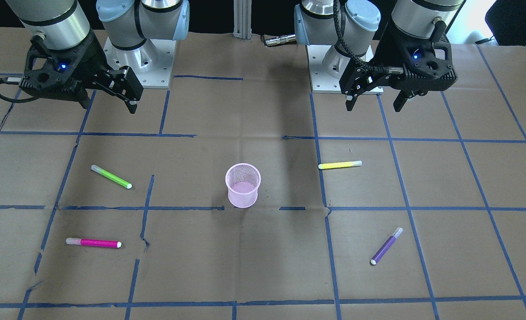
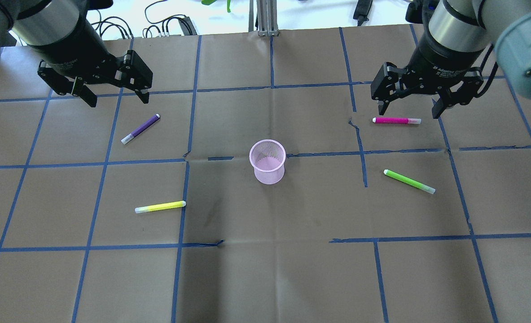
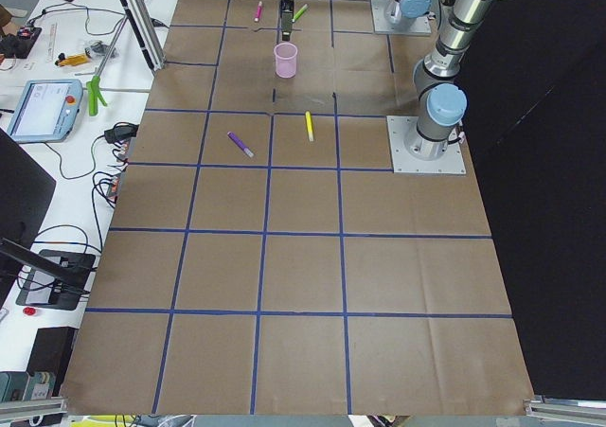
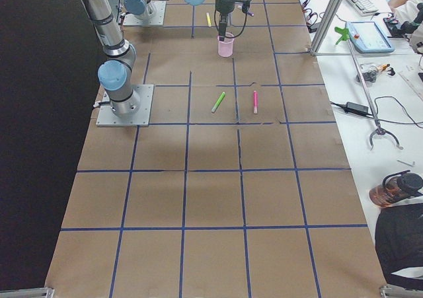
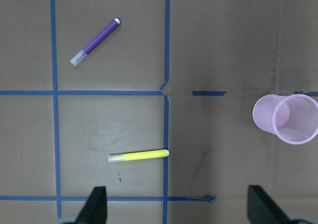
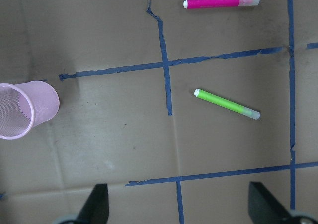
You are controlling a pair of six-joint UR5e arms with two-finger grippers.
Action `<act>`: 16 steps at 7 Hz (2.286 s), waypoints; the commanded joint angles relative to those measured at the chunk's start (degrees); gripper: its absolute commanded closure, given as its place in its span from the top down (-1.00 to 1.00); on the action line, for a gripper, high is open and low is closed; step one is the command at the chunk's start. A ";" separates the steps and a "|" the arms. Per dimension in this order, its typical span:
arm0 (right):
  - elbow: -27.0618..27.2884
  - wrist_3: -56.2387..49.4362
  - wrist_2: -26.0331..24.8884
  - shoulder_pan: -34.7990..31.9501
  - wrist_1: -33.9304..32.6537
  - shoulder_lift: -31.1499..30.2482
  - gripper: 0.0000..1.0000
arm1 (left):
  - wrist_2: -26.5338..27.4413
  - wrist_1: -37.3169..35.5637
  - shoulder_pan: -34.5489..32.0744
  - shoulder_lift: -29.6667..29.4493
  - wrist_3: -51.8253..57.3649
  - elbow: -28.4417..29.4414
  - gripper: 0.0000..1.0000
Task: Insert purple and pink pens into pink cup
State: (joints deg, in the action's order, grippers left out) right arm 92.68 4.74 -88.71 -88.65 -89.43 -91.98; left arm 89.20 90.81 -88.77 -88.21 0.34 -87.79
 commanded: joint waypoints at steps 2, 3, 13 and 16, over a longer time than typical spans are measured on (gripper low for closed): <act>0.13 -13.66 -0.06 0.41 -4.59 2.84 1.00 | 0.18 0.15 0.00 0.32 0.02 -0.01 0.97; -0.05 -18.84 -0.06 0.85 -8.79 6.60 1.00 | 0.18 0.15 0.00 0.32 0.02 -0.01 0.97; -11.74 -92.96 -6.45 8.94 -14.03 22.01 1.00 | 4.02 -2.37 0.44 -13.63 41.68 0.96 0.96; -11.03 -92.19 -18.31 3.67 -13.93 26.84 1.00 | 10.02 -7.88 0.44 -20.91 49.82 2.44 0.96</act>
State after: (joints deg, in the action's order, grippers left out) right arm 81.48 -87.67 -102.46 -83.30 -103.38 -67.07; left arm 97.72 86.69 -88.41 -105.41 46.73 -85.81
